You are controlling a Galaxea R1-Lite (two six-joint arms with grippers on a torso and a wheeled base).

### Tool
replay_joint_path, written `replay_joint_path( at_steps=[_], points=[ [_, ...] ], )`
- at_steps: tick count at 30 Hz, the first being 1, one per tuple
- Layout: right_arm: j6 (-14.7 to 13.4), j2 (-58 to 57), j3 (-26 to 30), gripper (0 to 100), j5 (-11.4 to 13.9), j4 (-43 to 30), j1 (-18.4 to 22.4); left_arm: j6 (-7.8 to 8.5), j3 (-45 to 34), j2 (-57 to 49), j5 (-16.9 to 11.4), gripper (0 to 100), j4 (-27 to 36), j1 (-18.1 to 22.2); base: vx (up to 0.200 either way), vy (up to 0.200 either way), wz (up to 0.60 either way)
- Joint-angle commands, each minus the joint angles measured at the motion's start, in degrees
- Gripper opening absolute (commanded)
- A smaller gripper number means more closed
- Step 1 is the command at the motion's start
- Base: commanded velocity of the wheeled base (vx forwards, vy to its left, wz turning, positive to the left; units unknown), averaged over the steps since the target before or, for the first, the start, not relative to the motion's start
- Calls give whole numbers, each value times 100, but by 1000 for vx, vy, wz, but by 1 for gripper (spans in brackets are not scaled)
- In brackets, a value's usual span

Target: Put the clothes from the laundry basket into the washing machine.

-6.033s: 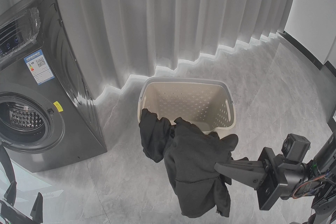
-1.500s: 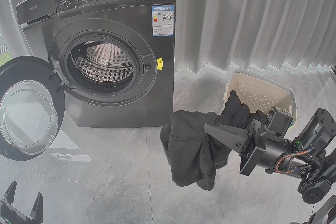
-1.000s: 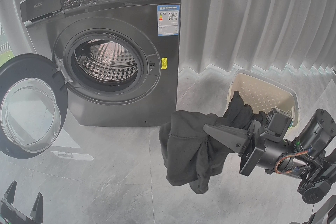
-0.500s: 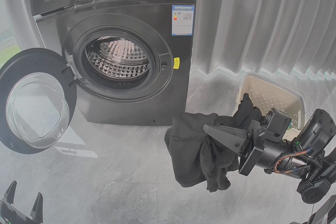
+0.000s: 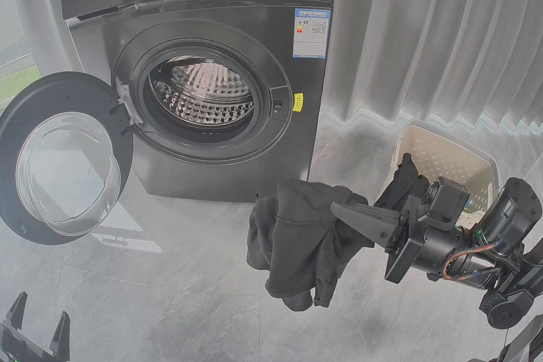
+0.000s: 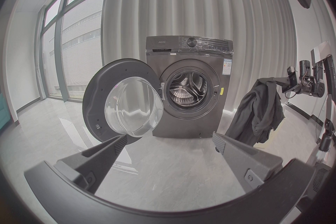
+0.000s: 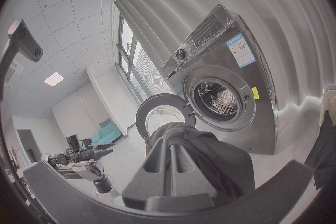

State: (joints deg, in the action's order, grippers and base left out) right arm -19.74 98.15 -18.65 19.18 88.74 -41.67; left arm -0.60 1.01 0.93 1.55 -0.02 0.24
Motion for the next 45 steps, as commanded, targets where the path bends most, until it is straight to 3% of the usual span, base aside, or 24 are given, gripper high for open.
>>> replay_joint_path(
  at_steps=[1, 6, 10, 12, 14, 16, 22, 25, 28, 29, 32, 36, 42, 45],
  points=[
    [22, 126, -429, 0, -292, -23, -8, 16, -92, -66, -5, 100, -6, 2, 0, 0, 0],
    [-21, 214, -833, 0, -872, -172, -96, 60, -92, -66, -58, 100, -6, 2, 0, 0, 0],
    [-65, 187, -947, 0, -1065, -498, -122, 112, -92, -75, -199, 100, -6, 2, 0, 0, 0],
    [-435, 170, -1132, 0, -1504, -788, -149, 165, -92, -75, -357, 100, -6, -7, 0, 0, 0],
    [-786, 135, -1193, 0, -1645, -805, -237, 244, -92, -75, -392, 100, -6, -7, 0, 0, 0],
    [-962, 55, -1211, 0, -1663, -840, -342, 271, -92, -84, -427, 100, -6, -7, 0, 0, 0],
    [-997, 64, -1229, 0, -1663, -788, -351, 288, -92, -84, -462, 100, -68, -7, 0, 0, 0],
    [-1006, 64, -1229, 0, -1654, -761, -342, -81, 725, 241, -462, 100, -850, 37, 0, 0, 0],
    [-1006, 64, -1237, 0, -1654, -761, -342, -134, 962, 443, -489, 100, -1026, 2, 0, 0, 0],
    [-1015, 82, -1378, 0, -1654, -770, -351, -169, 1068, 1393, -638, 100, -1087, -156, 0, 0, 0],
    [-1067, 82, -1422, 0, -1654, -814, -333, -186, 1068, 2140, -1113, 100, -1290, -613, 0, 0, 0],
    [-1208, 126, -1475, 0, -1645, -814, -298, -178, 1490, 3142, -1412, 100, -1615, -1114, 0, 0, 0],
    [-1322, 126, -1475, 0, -1645, -796, -324, -195, 1815, 4232, -1526, 100, -1922, -2046, 0, 0, 0],
    [-1322, 126, -1475, 0, -1645, -788, -324, -204, 1824, 4741, -1526, 100, -2335, -2239, 0, 0, 0]
  ],
)
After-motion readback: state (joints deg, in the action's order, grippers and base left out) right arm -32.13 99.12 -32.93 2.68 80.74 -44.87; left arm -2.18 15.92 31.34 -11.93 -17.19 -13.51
